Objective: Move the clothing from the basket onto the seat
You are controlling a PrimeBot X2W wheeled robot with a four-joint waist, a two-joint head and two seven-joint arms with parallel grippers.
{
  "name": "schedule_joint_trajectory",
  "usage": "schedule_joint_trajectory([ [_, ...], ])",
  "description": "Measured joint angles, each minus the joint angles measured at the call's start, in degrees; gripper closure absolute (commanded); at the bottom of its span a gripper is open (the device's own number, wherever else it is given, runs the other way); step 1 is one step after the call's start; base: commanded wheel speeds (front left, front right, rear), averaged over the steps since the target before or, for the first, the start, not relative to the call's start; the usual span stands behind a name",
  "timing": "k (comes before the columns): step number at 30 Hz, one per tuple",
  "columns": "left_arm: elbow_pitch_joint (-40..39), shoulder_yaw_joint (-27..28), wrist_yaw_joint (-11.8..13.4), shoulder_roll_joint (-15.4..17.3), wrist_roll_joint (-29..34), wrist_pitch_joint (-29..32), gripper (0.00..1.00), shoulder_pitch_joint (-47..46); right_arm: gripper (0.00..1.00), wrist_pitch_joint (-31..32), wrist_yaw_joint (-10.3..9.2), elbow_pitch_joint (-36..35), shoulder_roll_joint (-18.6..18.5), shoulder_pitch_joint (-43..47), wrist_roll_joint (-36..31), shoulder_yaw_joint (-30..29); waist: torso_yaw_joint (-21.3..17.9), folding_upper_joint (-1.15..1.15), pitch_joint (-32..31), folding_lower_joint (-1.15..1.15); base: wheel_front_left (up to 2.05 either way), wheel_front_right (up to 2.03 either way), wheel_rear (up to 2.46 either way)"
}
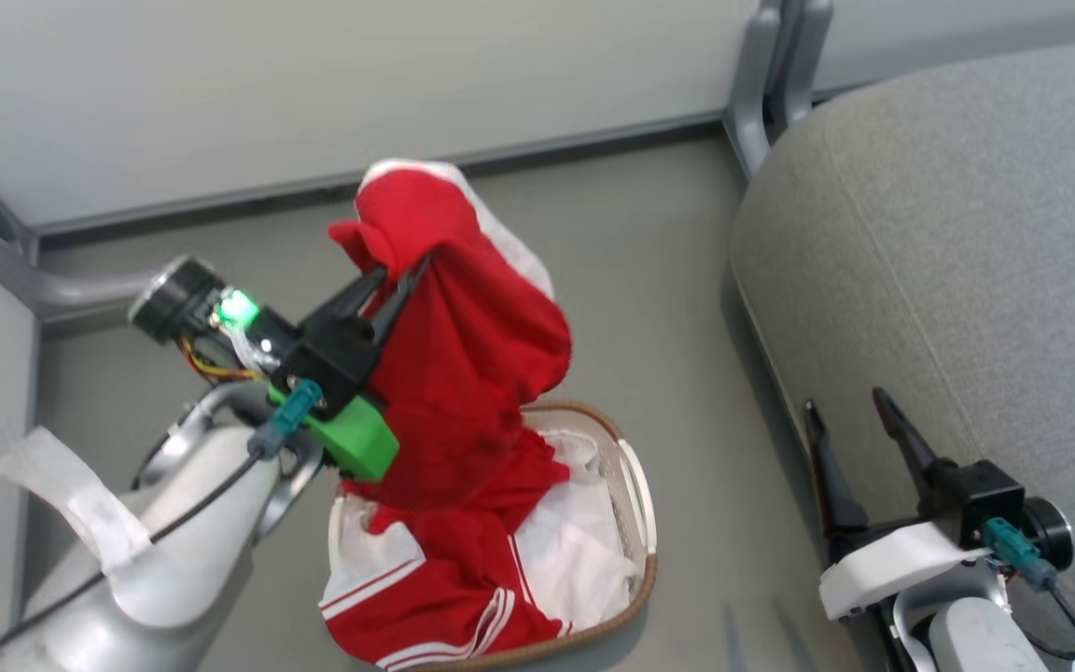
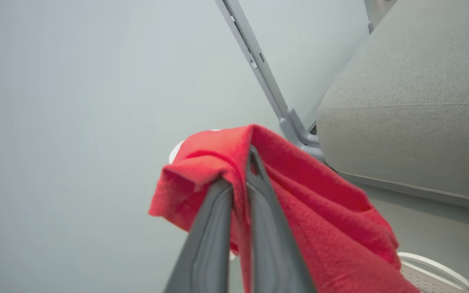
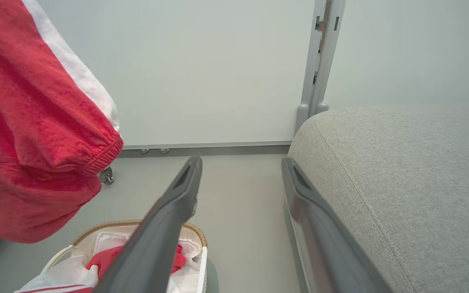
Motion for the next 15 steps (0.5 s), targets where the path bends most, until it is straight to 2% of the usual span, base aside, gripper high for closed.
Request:
schedule_joint_trajectory([
  [7, -4.1, -4.1, -0.1, 3.0, -2.1, 2.5, 1.0, -7.9, 0.0, 0.0, 0.0, 0.0, 0.0, -0.5, -1.0, 4.1, 1.2, 0.0, -5.0, 0.0, 0.0, 0.0, 0.0],
  [15, -5.9, -5.6, -0.1, 2.9, -3.7, 3.3, 1.0, -15.3, 0.0, 0.0, 0.0, 0.5, 0.0, -5.9, -0.3, 11.3, 1.7, 0.0, -6.8, 0.0, 0.0, 0.0, 0.0],
])
